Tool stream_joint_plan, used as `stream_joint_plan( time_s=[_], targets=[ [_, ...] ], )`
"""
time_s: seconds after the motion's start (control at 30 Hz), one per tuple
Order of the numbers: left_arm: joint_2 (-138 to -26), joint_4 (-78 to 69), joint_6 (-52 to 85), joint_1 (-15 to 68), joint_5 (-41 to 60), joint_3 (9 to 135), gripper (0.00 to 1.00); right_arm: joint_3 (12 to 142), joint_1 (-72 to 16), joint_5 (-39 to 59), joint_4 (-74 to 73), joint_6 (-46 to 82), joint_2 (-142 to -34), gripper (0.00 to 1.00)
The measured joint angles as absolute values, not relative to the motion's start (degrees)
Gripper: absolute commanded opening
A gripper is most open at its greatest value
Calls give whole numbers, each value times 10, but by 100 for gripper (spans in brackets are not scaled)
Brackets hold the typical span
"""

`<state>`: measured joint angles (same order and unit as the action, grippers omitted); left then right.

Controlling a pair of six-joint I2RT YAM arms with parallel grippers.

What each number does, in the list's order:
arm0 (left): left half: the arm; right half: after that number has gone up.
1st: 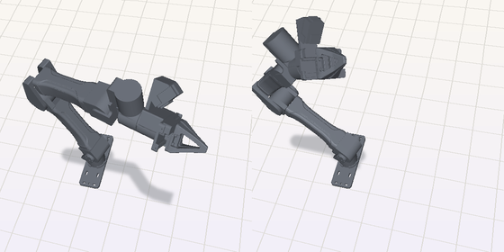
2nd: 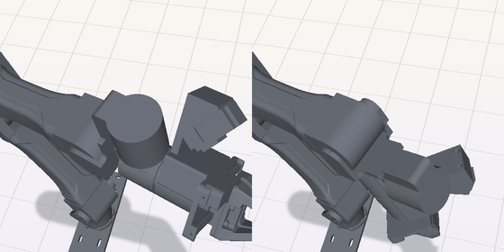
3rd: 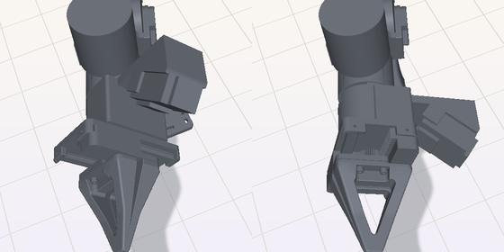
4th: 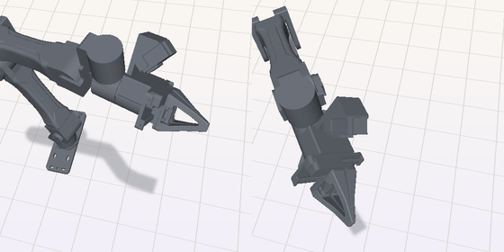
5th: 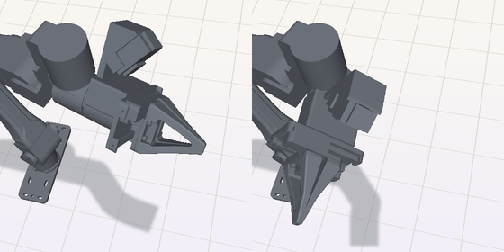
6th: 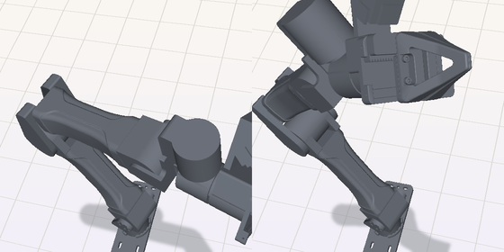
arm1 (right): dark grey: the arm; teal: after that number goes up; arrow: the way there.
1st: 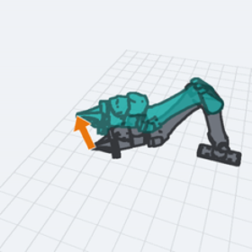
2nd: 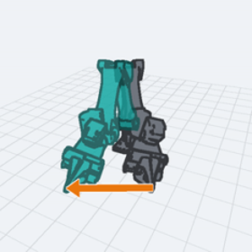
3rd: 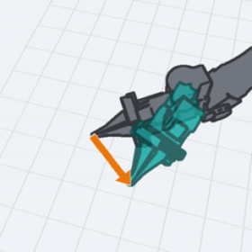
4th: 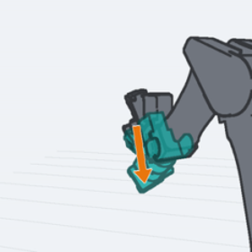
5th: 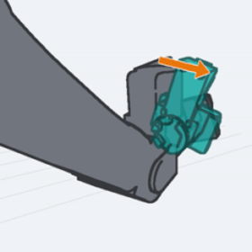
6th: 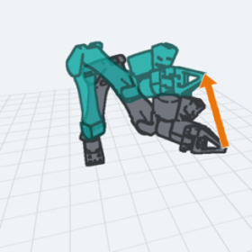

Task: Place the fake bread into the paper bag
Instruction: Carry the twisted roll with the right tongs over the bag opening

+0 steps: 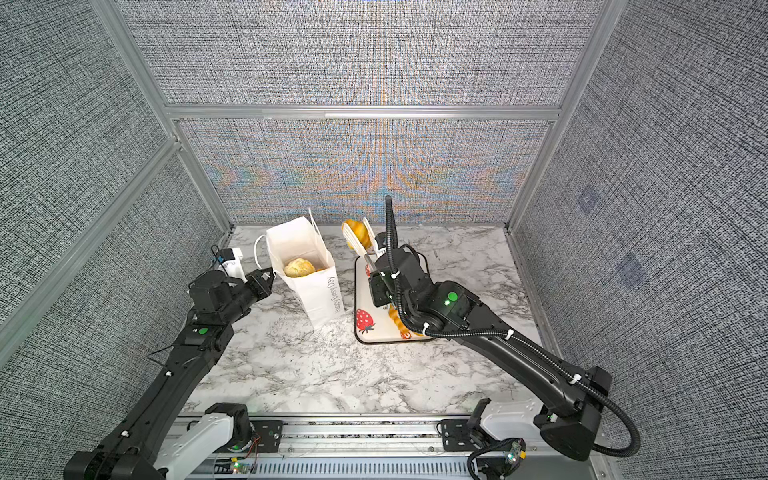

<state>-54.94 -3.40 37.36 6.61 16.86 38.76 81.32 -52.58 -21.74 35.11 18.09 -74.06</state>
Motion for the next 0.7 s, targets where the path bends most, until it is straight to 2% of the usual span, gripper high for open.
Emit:
stream_joint_plan(
  time_s=[0.7],
  targets=[
    [-548, -33, 374, 66, 169, 388, 0, 846, -587, -173, 250, 175, -816, 36]
  ],
)
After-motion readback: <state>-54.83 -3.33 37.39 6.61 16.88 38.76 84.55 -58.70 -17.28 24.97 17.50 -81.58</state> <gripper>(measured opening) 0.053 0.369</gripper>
